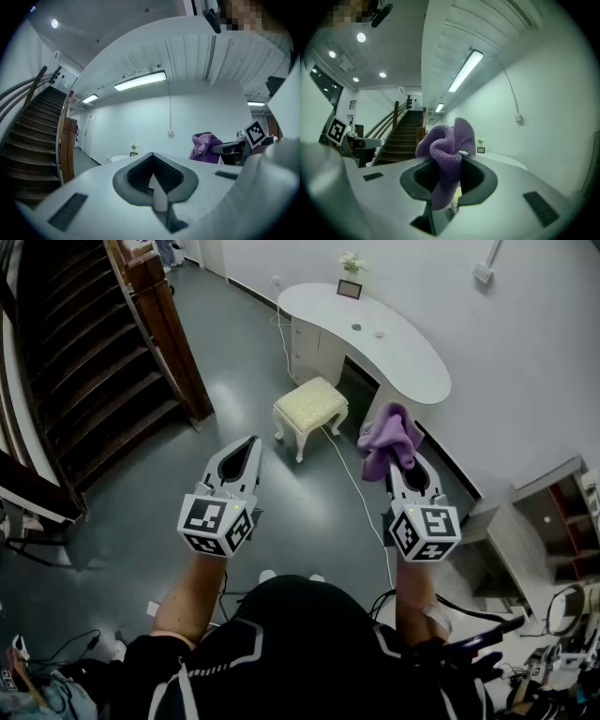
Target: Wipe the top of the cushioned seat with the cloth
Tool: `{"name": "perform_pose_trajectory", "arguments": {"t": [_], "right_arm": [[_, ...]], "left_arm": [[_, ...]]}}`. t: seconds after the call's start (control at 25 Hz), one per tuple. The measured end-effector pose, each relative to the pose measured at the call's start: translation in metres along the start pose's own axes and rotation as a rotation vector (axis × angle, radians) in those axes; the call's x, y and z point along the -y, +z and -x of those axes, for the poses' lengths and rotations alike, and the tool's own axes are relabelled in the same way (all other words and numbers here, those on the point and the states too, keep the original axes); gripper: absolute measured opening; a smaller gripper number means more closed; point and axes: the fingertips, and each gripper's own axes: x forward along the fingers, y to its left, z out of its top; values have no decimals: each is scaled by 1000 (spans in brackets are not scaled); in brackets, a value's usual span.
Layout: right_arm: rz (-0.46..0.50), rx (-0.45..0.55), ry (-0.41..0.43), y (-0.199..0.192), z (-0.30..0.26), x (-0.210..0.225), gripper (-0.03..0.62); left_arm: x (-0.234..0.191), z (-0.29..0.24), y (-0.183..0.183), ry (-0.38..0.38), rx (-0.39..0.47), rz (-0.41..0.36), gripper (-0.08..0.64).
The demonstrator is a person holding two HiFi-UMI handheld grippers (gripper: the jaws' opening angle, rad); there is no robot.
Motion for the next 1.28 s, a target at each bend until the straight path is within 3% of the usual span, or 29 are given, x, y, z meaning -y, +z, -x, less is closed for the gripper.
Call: {"name": "perform_pose_trajectory", "arguments": {"t": [0.36,0.6,0.84,1.28], "right_arm": [[3,-4,21,-3,8,12,95],[-77,7,51,-8,11,22,101],[-61,6,73,-13,16,33,103],[-42,26,101,-15,8,74,103]], "left_arm": [[14,4,-3,30,1,10,3],[29,1,-7,26,-8,0,3],[43,-7,-17,33,-18,11,3],[72,-41,-21,29,-32,-54,3]]}}
